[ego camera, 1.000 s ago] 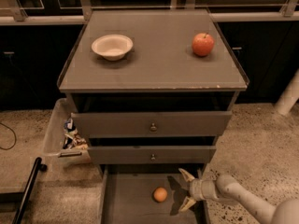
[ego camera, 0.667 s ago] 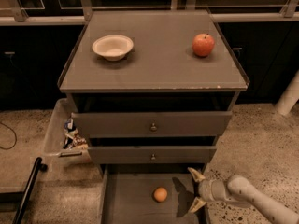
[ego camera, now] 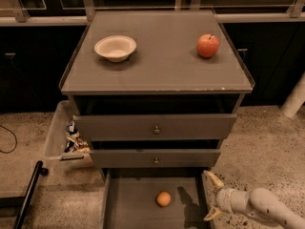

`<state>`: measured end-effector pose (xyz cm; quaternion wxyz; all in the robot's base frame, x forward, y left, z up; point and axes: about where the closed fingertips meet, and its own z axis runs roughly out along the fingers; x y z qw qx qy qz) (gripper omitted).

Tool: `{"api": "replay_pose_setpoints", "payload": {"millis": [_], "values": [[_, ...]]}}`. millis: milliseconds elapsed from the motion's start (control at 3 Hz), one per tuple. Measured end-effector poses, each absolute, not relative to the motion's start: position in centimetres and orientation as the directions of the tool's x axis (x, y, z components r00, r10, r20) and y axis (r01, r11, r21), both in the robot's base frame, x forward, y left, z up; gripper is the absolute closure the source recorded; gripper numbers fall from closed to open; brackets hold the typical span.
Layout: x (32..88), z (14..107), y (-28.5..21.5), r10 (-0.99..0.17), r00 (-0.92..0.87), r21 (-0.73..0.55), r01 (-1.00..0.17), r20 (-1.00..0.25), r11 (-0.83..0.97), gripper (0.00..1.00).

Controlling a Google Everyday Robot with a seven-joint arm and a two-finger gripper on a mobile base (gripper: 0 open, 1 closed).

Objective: Place orange into bottom drawer

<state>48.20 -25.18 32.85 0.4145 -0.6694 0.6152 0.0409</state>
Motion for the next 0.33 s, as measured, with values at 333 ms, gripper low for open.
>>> {"api": "replay_pose_setpoints", "payload": {"millis": [333], "values": [[47.72,32.96,-25.24,-0.789,0.237,-0.503,-0.858,-0.567,0.103,0.0]]}}
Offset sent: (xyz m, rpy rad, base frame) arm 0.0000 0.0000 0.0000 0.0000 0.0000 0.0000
